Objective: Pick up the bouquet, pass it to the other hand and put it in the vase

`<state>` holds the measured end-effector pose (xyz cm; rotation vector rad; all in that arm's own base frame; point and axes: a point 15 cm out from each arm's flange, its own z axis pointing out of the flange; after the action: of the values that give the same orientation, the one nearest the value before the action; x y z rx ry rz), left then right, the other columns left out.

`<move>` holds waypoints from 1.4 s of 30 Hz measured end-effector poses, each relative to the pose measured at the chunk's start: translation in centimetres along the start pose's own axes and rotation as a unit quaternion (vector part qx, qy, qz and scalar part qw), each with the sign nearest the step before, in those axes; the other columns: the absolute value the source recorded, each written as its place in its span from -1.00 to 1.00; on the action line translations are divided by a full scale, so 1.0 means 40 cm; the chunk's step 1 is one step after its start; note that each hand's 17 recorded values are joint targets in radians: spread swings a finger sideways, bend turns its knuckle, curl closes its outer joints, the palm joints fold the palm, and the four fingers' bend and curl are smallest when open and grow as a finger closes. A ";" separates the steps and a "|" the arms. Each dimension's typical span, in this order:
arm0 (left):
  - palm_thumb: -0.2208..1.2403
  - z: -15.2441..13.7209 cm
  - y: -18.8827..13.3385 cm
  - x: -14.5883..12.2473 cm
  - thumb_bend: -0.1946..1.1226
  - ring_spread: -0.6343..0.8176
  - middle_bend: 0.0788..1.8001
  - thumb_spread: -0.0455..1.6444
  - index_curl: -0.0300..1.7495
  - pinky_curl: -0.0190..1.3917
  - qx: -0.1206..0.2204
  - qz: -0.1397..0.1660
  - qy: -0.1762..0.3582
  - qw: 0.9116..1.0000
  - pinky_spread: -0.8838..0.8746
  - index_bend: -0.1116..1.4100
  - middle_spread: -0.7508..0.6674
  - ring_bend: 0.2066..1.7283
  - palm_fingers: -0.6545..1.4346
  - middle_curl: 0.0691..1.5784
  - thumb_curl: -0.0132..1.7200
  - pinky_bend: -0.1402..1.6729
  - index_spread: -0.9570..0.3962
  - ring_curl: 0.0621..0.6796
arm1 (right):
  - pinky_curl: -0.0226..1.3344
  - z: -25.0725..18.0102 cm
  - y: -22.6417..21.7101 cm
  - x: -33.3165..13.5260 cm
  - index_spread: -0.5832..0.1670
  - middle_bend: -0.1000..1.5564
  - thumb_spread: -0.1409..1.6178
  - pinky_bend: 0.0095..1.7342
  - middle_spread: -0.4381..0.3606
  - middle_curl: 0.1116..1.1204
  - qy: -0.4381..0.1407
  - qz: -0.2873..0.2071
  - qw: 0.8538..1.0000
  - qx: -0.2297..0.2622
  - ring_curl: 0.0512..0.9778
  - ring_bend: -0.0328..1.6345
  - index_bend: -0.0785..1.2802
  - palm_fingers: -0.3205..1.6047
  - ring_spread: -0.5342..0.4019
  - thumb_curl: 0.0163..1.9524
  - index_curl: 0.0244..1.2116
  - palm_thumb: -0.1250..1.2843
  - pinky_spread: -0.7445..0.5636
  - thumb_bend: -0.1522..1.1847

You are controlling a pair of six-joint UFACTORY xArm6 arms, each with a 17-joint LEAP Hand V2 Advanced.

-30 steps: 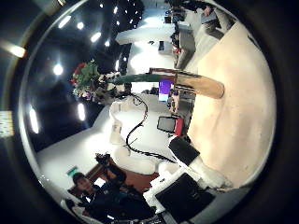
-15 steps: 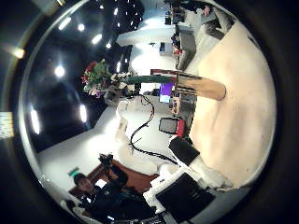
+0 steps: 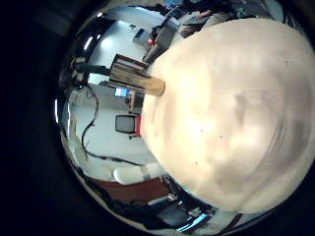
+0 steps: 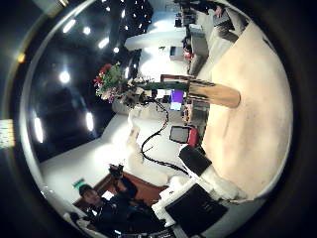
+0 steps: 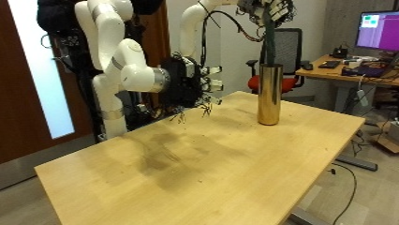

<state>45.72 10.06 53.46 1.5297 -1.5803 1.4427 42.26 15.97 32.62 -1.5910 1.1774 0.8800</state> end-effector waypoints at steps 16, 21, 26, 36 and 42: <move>0.35 -0.017 0.040 -0.121 -0.80 -0.75 0.03 -0.27 0.74 0.14 -0.020 -0.009 -0.036 0.999 -0.71 -0.70 -0.69 0.41 0.23 0.29 -0.12 0.38 -0.37 0.57 | -0.51 0.002 -0.003 0.006 -0.35 -0.66 0.26 -0.42 0.48 -0.69 -0.001 0.002 1.000 -0.001 -0.54 -0.48 -0.67 -0.70 0.51 -0.61 -0.68 0.15 0.67 -0.81; 0.08 -0.051 0.054 -0.166 -0.80 -0.40 -0.37 0.03 0.55 0.03 -0.009 -0.017 -0.041 0.999 -0.38 -0.65 -0.37 0.12 -0.58 0.15 -0.29 -0.04 -0.16 0.39 | -0.51 0.005 -0.003 0.009 -0.35 -0.66 0.26 -0.42 0.48 -0.69 -0.002 0.003 1.000 -0.002 -0.54 -0.47 -0.67 -0.70 0.51 -0.61 -0.68 0.15 0.67 -0.81; -0.10 -0.093 0.048 -0.213 -0.79 0.41 -0.90 0.11 0.02 -0.32 0.018 -0.028 -0.053 0.998 0.45 -0.82 0.60 -0.32 -0.67 -0.32 -0.47 -0.36 0.49 -0.27 | -0.51 0.006 -0.002 0.008 -0.32 -0.66 0.26 -0.42 0.48 -0.69 -0.002 0.003 1.000 -0.003 -0.54 -0.47 -0.66 -0.70 0.51 -0.61 -0.67 0.15 0.68 -0.81; -0.23 -0.162 0.081 -0.245 -0.76 0.75 -0.93 0.04 -0.57 -0.49 0.030 -0.042 -0.081 0.995 0.69 -0.74 0.91 -0.62 -0.60 -0.69 -0.58 -0.52 0.71 -0.59 | -0.51 0.009 -0.002 0.007 -0.32 -0.66 0.27 -0.43 0.47 -0.68 -0.002 0.002 1.000 -0.004 -0.55 -0.46 -0.66 -0.69 0.51 -0.61 -0.66 0.14 0.68 -0.81; -0.25 -0.180 0.118 -0.237 -0.76 0.78 -0.93 0.02 -0.71 -0.52 0.028 -0.050 -0.077 0.995 0.70 -0.72 0.91 -0.70 -0.56 -0.81 -0.60 -0.56 0.70 -0.63 | -0.51 0.009 -0.001 0.007 -0.32 -0.66 0.27 -0.43 0.47 -0.67 -0.002 0.001 1.000 -0.004 -0.55 -0.46 -0.66 -0.69 0.51 -0.61 -0.66 0.14 0.68 -0.81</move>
<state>41.46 19.29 45.67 1.7634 -1.5359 1.3528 42.38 16.25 32.27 -1.5940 1.1742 0.8909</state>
